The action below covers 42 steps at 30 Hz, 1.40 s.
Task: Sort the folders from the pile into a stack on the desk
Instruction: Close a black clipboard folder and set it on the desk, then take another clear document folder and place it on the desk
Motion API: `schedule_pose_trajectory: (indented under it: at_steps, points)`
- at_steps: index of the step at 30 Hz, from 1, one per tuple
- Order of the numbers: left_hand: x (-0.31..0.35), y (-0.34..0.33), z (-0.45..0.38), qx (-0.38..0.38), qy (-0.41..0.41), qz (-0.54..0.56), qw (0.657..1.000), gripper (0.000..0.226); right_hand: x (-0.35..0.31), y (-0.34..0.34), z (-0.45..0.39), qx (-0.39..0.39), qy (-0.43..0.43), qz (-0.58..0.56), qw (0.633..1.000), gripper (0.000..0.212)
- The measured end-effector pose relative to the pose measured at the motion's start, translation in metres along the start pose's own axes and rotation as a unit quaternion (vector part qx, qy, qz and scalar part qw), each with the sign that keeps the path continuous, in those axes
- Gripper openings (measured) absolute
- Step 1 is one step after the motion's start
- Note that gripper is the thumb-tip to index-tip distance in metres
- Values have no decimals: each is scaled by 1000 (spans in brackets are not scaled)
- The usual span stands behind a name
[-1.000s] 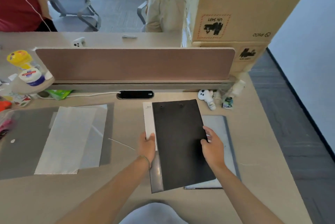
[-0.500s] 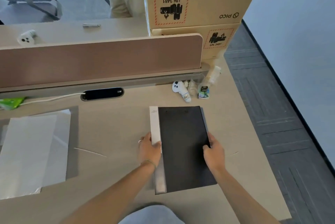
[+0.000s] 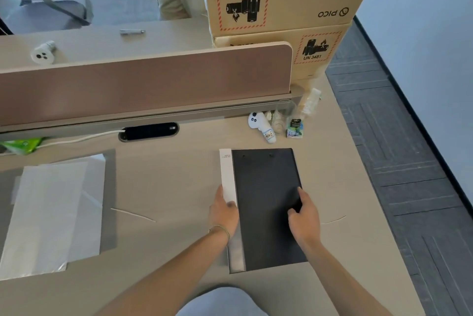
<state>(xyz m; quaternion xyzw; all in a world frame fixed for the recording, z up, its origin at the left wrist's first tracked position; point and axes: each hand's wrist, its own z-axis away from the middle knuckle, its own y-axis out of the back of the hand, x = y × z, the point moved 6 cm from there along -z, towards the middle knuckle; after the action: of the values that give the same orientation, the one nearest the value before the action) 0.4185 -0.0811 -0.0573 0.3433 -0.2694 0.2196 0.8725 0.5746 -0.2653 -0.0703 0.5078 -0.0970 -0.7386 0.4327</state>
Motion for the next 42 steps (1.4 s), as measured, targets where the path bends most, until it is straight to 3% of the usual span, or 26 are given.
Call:
schedule_pose_trajectory:
  at_steps: [6, 12, 16, 23, 29, 42]
  points:
    - [14, 27, 6, 5, -64, -2, 998, 62, -34, -6, 14, -1, 55, 51, 997, 60]
    - [19, 85, 20, 67, -175, -71, 980, 60, -97, -27, 44, -2, 153, 68, 986, 59]
    - [1, 130, 36, 111, -188, -50, 975, 58, -137, -59, 75, -42, 228, 64, 971, 62]
    - [-67, 215, 44, 166, -151, 10, 974, 56, -190, -147, 138, -122, 314, 61, 940, 64]
    - [-117, 297, 40, 208, -136, 39, 968, 55, -231, -221, 180, -147, 333, 64, 929, 67]
    - [-226, 456, -31, 218, -65, 70, 971, 56, -312, -379, 248, -181, 343, 100, 916, 67]
